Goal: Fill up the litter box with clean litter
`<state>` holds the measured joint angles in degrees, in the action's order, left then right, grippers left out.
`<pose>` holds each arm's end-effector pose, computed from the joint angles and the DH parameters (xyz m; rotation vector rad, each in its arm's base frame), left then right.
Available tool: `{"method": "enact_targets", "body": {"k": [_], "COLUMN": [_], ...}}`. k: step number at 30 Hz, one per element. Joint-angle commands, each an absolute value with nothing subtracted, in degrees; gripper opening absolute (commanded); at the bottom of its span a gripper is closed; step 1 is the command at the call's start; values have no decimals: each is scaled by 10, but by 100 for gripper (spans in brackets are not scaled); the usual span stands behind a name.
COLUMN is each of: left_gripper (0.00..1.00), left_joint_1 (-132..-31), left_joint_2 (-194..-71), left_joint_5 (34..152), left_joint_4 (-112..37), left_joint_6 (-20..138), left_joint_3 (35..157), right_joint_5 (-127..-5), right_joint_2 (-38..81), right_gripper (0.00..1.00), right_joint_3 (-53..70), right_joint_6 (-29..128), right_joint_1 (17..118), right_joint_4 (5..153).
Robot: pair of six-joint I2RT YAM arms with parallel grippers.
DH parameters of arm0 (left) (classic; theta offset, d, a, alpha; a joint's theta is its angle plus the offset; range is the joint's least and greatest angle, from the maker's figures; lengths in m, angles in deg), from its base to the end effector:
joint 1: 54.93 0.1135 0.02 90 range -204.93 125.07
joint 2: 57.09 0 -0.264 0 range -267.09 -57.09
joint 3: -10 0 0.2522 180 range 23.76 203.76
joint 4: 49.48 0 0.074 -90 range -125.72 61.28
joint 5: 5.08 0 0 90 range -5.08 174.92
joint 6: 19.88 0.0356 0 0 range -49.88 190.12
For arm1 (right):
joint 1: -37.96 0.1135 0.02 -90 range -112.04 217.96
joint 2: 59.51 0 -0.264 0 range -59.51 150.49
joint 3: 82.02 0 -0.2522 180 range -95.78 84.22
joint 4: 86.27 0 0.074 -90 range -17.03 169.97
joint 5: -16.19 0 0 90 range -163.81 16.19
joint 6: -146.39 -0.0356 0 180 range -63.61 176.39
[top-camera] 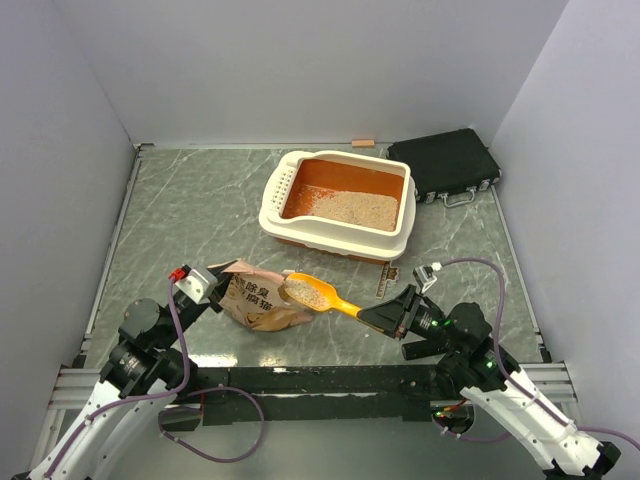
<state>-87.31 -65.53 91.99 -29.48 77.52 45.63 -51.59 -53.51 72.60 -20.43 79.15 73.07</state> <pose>0.0751 -0.0528 0.2812 0.5921 1.3363 -0.4455 0.0681 0.0775 0.2224 0.2370 1.9457 1.8082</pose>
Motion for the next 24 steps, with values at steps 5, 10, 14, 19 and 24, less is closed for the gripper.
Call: {"method": "enact_targets", "body": {"k": [5,10,14,19,24], "left_gripper": [1,1,1,1,1], "left_joint_1": [-873,-873,-873,-872,-873], "left_joint_2": [-651,-644,-647,-643,-639], "left_joint_5": [913,910,912,914,914], "left_joint_4": [-392,-393,-392,-392,-392], "left_joint_6": [767,770,769,770,768], "left_joint_3": [477,475,477,475,476], "right_joint_5": [-569,-621,-664,-731,-801], "right_joint_2": [-505,-500,-483,-420,-328], "right_gripper": [0,0,0,0,0], "right_joint_3": [650,607,579,547,520], "right_joint_6": [-204,-199,-202,-193,-180], "right_joint_1": [787,787,787,787,786], "right_joint_4": [751,728,737,762,821]}}
